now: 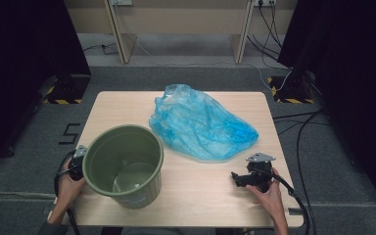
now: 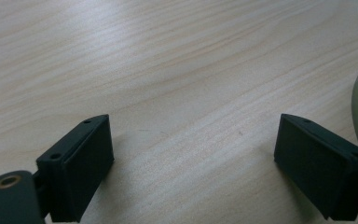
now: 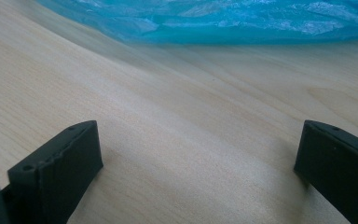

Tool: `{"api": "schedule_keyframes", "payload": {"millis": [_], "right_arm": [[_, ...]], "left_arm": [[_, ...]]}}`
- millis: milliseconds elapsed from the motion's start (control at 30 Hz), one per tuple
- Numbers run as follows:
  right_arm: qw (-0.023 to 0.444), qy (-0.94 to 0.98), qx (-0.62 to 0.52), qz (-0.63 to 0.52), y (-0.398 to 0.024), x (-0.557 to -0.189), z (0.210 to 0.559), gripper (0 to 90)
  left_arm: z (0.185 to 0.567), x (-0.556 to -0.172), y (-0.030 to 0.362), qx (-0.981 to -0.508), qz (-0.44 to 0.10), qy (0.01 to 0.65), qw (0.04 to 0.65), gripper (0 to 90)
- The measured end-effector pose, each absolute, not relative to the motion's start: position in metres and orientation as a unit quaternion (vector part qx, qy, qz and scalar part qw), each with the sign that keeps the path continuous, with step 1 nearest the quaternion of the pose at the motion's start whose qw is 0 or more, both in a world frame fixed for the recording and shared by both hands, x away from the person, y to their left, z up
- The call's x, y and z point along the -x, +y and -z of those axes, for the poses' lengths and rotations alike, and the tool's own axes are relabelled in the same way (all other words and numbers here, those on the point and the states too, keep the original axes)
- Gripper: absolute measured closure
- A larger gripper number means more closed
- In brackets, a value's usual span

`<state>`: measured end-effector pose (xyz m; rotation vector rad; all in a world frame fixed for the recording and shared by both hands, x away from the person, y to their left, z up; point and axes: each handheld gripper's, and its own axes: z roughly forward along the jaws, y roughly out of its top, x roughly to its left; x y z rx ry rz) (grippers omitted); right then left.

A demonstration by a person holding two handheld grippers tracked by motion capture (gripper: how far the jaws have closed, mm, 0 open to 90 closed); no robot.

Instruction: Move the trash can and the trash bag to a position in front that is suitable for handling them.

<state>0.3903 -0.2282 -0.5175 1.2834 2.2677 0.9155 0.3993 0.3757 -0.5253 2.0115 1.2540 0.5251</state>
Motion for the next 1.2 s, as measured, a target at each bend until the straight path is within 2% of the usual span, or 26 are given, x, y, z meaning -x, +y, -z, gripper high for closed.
{"api": "schedule_keyframes", "payload": {"millis": [267, 300, 333, 367, 400, 467, 500, 567, 600, 633, 800, 900, 1000, 1200], "right_arm": [[0.187, 0.807, -0.456, -0.325, -0.228, -0.389, 0.517, 1.0], [0.189, 0.807, -0.455, -0.326, -0.228, -0.389, 0.517, 3.8], [0.186, 0.811, -0.446, -0.331, -0.230, -0.387, 0.513, 21.9], [0.186, 0.811, -0.446, -0.331, -0.230, -0.387, 0.513, 21.9], [0.192, 0.812, -0.436, -0.338, -0.233, -0.387, 0.507, 16.3], [0.203, 0.802, -0.447, -0.341, -0.235, -0.387, 0.501, 14.6], [0.206, 0.799, -0.449, -0.344, -0.236, -0.388, 0.498, 19.6], [0.211, 0.796, -0.449, -0.348, -0.238, -0.390, 0.495, 18.9], [0.214, 0.790, -0.453, -0.352, -0.239, -0.392, 0.491, 13.3], [0.224, 0.781, -0.462, -0.356, -0.240, -0.398, 0.485, 17.1], [0.240, 0.773, -0.462, -0.363, -0.240, -0.413, 0.472, 15.1], [0.248, 0.765, -0.470, -0.364, -0.239, -0.431, 0.463, 15.2], [0.237, 0.771, -0.475, -0.352, -0.238, -0.456, 0.456, 15.4], [0.234, 0.773, -0.485, -0.334, -0.239, -0.487, 0.458, 15.8]], "left_arm": [[0.525, -0.399, 0.376, -0.776, -0.203, 0.484, 0.349, 10.5], [0.525, -0.399, 0.376, -0.776, -0.203, 0.484, 0.349, 10.5], [0.525, -0.399, 0.376, -0.776, -0.203, 0.484, 0.349, 10.5], [0.525, -0.399, 0.376, -0.776, -0.203, 0.484, 0.349, 10.6], [0.525, -0.399, 0.376, -0.776, -0.203, 0.484, 0.349, 10.5], [0.525, -0.399, 0.376, -0.776, -0.203, 0.484, 0.349, 10.5], [0.525, -0.399, 0.376, -0.776, -0.203, 0.484, 0.349, 10.5], [0.525, -0.399, 0.376, -0.776, -0.203, 0.484, 0.349, 10.5], [0.525, -0.399, 0.376, -0.776, -0.203, 0.484, 0.349, 10.6], [0.525, -0.399, 0.376, -0.776, -0.203, 0.484, 0.349, 10.5], [0.525, -0.399, 0.376, -0.776, -0.203, 0.484, 0.350, 10.5], [0.525, -0.399, 0.376, -0.776, -0.203, 0.484, 0.349, 10.5], [0.525, -0.399, 0.376, -0.776, -0.203, 0.484, 0.349, 10.5], [0.525, -0.399, 0.376, -0.776, -0.203, 0.484, 0.349, 10.5]]}}
